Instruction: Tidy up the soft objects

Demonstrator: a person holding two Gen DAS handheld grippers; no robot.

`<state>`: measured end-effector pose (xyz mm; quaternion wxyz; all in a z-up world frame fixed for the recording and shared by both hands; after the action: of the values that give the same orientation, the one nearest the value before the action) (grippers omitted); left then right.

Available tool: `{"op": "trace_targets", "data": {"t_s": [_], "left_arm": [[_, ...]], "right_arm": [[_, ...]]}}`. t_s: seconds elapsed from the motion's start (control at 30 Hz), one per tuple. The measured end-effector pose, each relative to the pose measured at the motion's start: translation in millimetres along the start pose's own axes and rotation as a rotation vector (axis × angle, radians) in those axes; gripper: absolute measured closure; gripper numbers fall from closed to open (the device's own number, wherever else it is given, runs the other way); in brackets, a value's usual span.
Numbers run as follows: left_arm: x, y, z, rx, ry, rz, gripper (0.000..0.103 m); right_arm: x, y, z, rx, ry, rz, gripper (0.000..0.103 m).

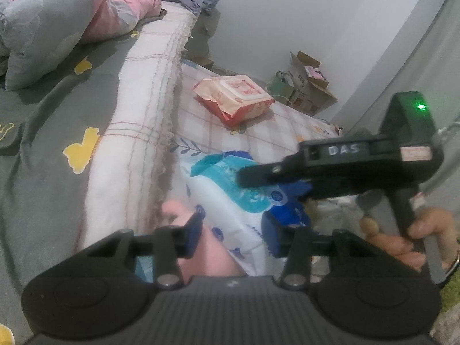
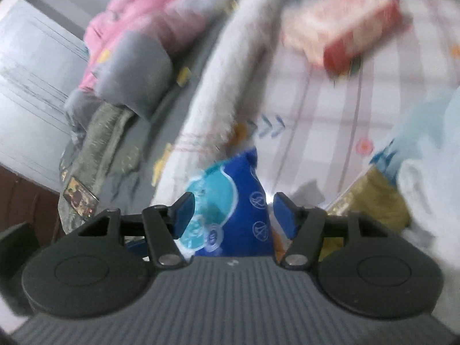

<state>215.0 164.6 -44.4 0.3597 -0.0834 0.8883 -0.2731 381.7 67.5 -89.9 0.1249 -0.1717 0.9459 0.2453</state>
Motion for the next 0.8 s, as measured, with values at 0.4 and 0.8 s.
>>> {"op": "trace_targets", "data": {"t_s": [0.4, 0.8], "left_arm": [[-3.4, -13.4, 0.5, 0.006, 0.000, 0.019, 0.064], [-8.3, -62.6, -27.6, 0.037, -0.058, 0.080, 0.064]], "right_arm": [[12.1, 15.2, -2.6, 0.000, -0.018, -0.035, 0.060], [21.8, 19.4, -63.8, -0.013, -0.129, -0.043, 0.071]]}}
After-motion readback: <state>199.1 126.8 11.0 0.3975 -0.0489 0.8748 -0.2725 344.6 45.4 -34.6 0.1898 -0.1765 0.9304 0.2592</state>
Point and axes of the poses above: each gripper's, at about its wrist camera, not at the fingertips, and z roughly the way its jaws point, y to its left, x to its underside, the point moved 8 cm from there along z, roughly the way its jaws point, and after that the axes turned 14 degrees about x, right-handed, at the moved point
